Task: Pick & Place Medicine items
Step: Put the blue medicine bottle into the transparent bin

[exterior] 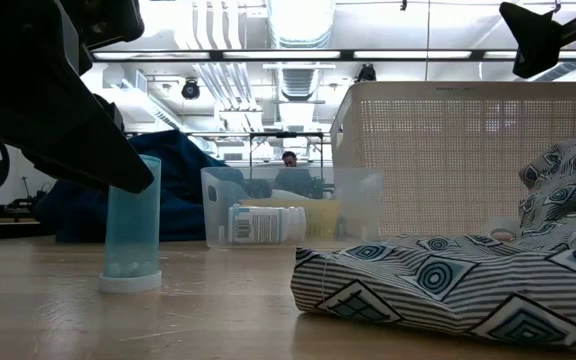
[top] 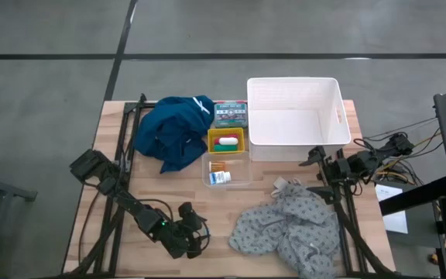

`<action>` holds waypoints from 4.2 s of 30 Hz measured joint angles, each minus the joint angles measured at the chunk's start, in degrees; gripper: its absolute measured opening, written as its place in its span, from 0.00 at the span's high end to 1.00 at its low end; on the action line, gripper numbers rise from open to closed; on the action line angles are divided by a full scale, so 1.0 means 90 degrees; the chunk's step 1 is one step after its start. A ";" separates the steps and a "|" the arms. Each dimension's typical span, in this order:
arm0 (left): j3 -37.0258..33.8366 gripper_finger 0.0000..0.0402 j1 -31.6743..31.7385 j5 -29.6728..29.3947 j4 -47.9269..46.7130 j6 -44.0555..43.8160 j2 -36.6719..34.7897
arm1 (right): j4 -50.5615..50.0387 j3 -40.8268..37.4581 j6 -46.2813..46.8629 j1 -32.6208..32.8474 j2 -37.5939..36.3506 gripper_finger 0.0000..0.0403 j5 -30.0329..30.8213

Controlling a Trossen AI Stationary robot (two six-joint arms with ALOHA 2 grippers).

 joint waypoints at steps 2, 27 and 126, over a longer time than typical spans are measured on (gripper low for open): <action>0.0000 0.34 0.0000 0.0000 -0.0002 0.0000 0.0000 | 0.0000 0.0002 0.0000 0.0000 0.0000 0.06 -0.0001; -0.0005 0.62 0.0007 0.0143 -0.0045 0.0032 0.0000 | 0.0000 0.0002 0.0000 0.0002 0.0000 0.06 -0.0001; 0.0056 0.71 0.4520 0.2509 0.0578 0.2849 -0.1319 | 0.0000 0.0000 0.0000 0.0001 0.0000 0.06 0.0000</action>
